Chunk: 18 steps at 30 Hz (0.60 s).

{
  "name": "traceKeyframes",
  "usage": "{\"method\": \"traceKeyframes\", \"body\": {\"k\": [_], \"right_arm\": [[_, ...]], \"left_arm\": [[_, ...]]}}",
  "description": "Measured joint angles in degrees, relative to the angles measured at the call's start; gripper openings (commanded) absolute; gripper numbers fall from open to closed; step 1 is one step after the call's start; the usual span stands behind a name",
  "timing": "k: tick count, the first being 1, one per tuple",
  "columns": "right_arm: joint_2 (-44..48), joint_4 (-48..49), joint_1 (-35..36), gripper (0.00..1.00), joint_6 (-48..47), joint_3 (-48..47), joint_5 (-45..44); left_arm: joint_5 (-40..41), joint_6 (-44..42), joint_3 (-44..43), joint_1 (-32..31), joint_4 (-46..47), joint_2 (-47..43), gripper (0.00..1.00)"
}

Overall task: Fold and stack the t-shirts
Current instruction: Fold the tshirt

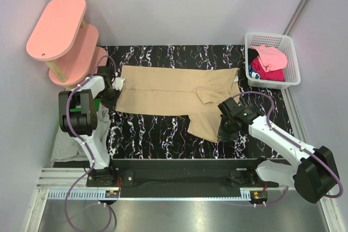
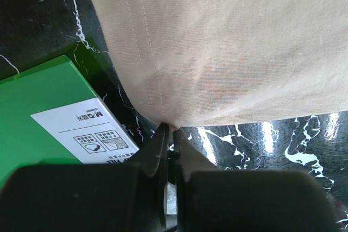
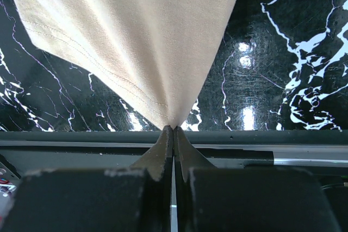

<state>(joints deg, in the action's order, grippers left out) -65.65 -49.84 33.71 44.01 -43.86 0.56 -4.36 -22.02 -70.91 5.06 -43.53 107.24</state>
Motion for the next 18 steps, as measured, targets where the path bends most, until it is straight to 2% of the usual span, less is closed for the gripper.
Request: {"method": "traceKeyframes", "body": {"k": [9, 18], "right_arm": [[1.16, -3.5, 0.02, 0.0, 0.26, -2.05, 1.66], [8.59, -11.26, 0.04, 0.0, 0.39, -7.26, 3.63]], "left_arm": [[-0.44, -0.96, 0.15, -0.04, -1.92, -1.86, 0.02], [-1.62, -4.87, 2.01, -0.04, -6.88, -10.93, 0.03]]}}
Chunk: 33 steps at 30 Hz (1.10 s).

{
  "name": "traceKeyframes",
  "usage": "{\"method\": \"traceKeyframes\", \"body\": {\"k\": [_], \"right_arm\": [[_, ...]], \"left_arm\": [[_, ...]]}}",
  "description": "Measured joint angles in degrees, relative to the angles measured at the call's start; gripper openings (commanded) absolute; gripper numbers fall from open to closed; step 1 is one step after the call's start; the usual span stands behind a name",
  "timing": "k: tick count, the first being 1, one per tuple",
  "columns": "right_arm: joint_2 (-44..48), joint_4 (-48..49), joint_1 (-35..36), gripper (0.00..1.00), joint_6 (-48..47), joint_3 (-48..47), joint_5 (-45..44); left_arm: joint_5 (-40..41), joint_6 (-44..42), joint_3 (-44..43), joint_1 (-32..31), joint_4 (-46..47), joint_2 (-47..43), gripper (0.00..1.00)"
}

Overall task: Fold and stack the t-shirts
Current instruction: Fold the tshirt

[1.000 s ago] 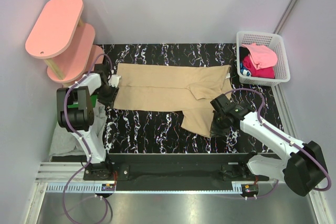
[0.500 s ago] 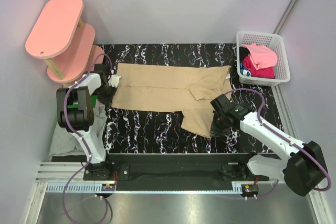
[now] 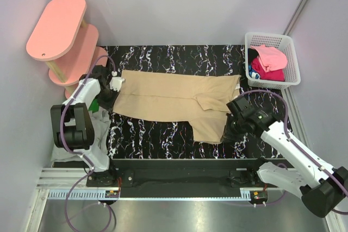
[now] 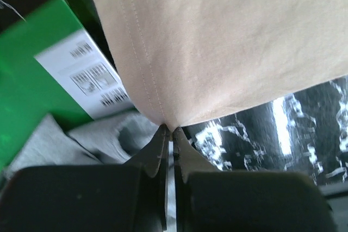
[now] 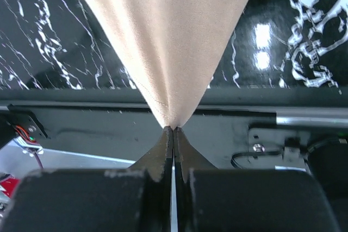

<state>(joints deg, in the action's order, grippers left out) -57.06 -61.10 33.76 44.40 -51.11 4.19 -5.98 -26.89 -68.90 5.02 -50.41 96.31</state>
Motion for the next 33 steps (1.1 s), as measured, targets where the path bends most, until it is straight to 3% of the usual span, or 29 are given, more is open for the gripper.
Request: {"method": "traceKeyframes", "body": {"k": [9, 15, 27, 33], "right_arm": [[3.76, -6.51, 0.0, 0.0, 0.48, -0.17, 1.81], [3.82, -8.39, 0.02, 0.0, 0.46, -2.49, 2.4], [-9.57, -5.73, -0.35, 0.0, -3.34, -15.67, -5.05], [-14.03, -2.54, -5.64, 0.0, -6.19, -17.05, -5.7]], "left_arm": [[-0.35, -2.34, 8.46, -0.98, -3.72, -6.01, 0.04], [-0.37, -2.84, 8.9, -1.62, -4.83, -8.11, 0.03], [0.04, -1.7, -6.03, -2.97, -5.73, 1.46, 0.01], [0.37, -1.55, -7.5, -3.13, -5.73, 4.07, 0.01]]}}
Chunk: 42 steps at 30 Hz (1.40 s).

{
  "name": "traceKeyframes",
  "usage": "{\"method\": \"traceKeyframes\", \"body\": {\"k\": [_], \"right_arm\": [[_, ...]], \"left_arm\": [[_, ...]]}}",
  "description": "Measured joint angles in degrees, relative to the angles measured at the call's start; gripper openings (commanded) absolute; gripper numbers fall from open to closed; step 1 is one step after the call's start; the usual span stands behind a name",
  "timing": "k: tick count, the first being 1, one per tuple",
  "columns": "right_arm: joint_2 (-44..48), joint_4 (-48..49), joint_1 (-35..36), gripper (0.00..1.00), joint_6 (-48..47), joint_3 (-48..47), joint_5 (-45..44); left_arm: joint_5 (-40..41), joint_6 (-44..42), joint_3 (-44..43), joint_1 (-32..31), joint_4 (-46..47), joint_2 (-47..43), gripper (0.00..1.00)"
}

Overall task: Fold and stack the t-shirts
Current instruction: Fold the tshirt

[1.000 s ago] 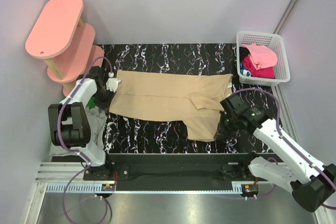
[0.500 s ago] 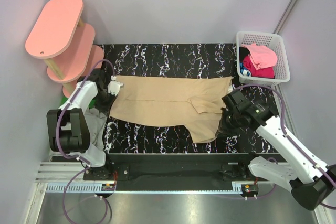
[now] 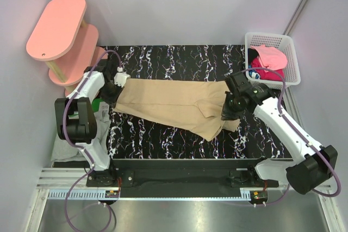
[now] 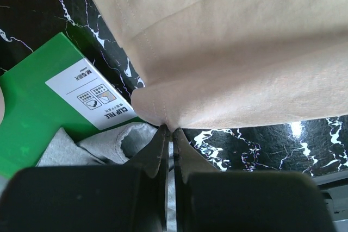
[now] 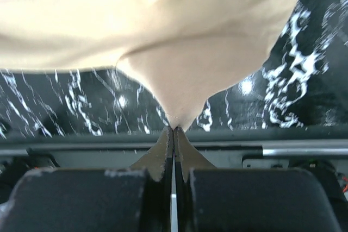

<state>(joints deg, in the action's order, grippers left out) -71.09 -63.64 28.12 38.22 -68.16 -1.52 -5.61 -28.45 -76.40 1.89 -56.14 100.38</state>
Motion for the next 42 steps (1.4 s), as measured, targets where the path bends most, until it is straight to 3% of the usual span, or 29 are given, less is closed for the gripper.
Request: {"method": "traceKeyframes", "body": {"k": [8, 42], "right_arm": [[-4.28, 2.45, -7.65, 0.0, -3.91, -6.62, 0.07], [-19.93, 8.52, -12.02, 0.0, -7.08, -19.74, 1.14]], "left_arm": [[0.87, 0.0, -0.39, -0.02, 0.07, 1.22, 0.0], [8.52, -0.44, -18.34, -0.15, -1.36, 16.06, 0.0]]}}
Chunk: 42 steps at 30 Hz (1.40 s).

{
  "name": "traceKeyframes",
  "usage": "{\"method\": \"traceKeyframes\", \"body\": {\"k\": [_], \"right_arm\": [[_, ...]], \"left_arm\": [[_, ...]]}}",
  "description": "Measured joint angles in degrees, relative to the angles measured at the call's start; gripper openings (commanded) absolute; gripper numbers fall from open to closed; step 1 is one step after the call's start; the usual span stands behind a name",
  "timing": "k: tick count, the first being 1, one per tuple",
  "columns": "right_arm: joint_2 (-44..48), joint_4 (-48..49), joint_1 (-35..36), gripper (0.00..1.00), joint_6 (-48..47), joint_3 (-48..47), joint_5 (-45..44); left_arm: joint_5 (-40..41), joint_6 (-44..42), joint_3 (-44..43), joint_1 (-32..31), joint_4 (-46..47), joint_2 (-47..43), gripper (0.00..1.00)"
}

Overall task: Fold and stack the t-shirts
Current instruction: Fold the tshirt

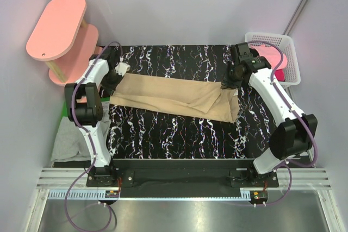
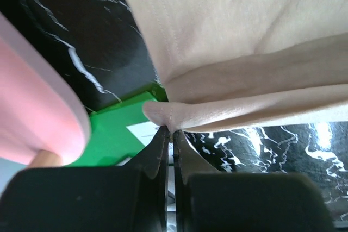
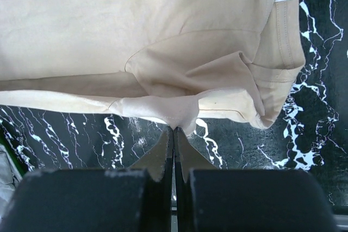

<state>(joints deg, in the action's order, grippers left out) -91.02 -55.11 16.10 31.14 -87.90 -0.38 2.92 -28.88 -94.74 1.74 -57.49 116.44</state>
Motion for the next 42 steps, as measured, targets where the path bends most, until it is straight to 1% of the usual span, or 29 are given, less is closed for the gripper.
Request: {"method": "traceKeyframes", "body": {"k": [8, 9, 11, 12, 13, 15, 16, 18, 19, 23, 25, 27, 30, 31, 32, 33, 34, 35, 37, 38, 42], "right_arm": [[-2.32, 0.24, -1.55, 0.0, -0.68, -0.61, 0.04], [-2.89, 0.35, -1.95, 0.0, -0.7, -0.76, 0.04], [-4.31, 0.68, -2.78, 0.0, -0.7, -1.16, 0.04], [-5.07, 0.96, -3.19, 0.0, -0.7, -1.36, 0.04], [-5.86, 1.31, -3.56, 0.0, -0.68, -1.55, 0.02], [-7.41, 2.01, -4.07, 0.0, -0.63, -1.77, 0.02], [-8.28, 2.34, -4.31, 0.0, -0.48, -1.92, 0.02], [-10.25, 2.97, -4.55, 0.0, -0.24, -2.58, 0.42], [-11.28, 3.23, -4.66, 0.0, -0.17, -3.08, 0.57], [-15.26, 3.89, -4.81, 0.0, 0.09, -5.73, 1.44], [-16.92, 4.2, -4.92, 0.0, 0.17, -7.15, 1.53], [-18.75, 4.48, -5.2, 0.0, 0.2, -8.74, 1.57], [-21.73, 4.61, -5.84, 0.0, 0.42, -11.39, 1.64], [-23.04, 4.68, -6.14, 0.02, 0.55, -12.52, 1.73], [-24.65, 4.7, -6.49, 0.08, 0.68, -13.94, 1.9], [-26.08, 4.85, -6.82, 0.19, 0.83, -15.08, 2.01], [-27.28, 4.9, -7.06, 0.44, 1.07, -16.0, 2.19], [-29.07, 4.72, -7.41, 0.58, 1.27, -17.59, 2.54], [-32.02, 4.59, -7.91, 0.77, 1.84, -20.28, 3.02], [-33.2, 4.5, -8.0, 0.8, 2.21, -21.49, 3.06], [-38.62, 1.88, -8.35, 0.79, 1.77, -29.33, 2.84]], "left_arm": [[1.03, 0.37, -6.69, -1.05, -0.96, 4.48, 0.0], [1.14, 0.46, -7.58, -1.2, -1.03, 5.57, 0.09], [1.46, 0.79, -9.09, -1.49, -1.16, 7.69, 0.17], [1.62, 0.9, -9.73, -1.55, -1.16, 8.57, 0.25], [1.92, 1.14, -10.6, -1.62, -1.2, 9.62, 0.36], [2.71, 1.64, -11.76, -1.62, -1.09, 11.3, 0.53], [3.43, 1.7, -12.09, -1.62, -1.11, 11.82, 0.72], [5.09, 1.77, -12.26, -1.6, -1.07, 12.33, 0.9], [6.05, 1.84, -12.26, -1.6, -1.14, 12.41, 0.95], [9.68, 1.95, -12.2, -1.84, -1.09, 11.98, 0.96], [10.23, 1.99, -10.84, -2.23, -0.66, 10.27, 0.96], [10.4, 2.12, -7.67, -3.54, -0.37, 6.49, 0.96], [9.38, 2.54, -2.82, -7.3, 0.04, -0.35, 0.94], [8.79, 2.71, -1.66, -8.85, 0.07, -2.14, 0.94], [8.13, 2.91, -0.72, -10.19, 0.33, -3.39, 0.93], [7.5, 3.04, 0.0, -11.23, 0.7, -3.98, 0.93], [6.69, 3.19, 0.72, -12.31, 1.11, -4.22, 0.92], [6.08, 3.3, 1.75, -13.03, 1.92, -4.02, 0.91], [5.88, 3.32, 3.41, -13.07, 2.69, -2.86, 0.9], [5.9, 3.34, 4.37, -12.76, 3.19, -1.97, 0.89], [6.08, 3.39, 6.49, -11.3, 3.65, 1.79, 0.89]]}}
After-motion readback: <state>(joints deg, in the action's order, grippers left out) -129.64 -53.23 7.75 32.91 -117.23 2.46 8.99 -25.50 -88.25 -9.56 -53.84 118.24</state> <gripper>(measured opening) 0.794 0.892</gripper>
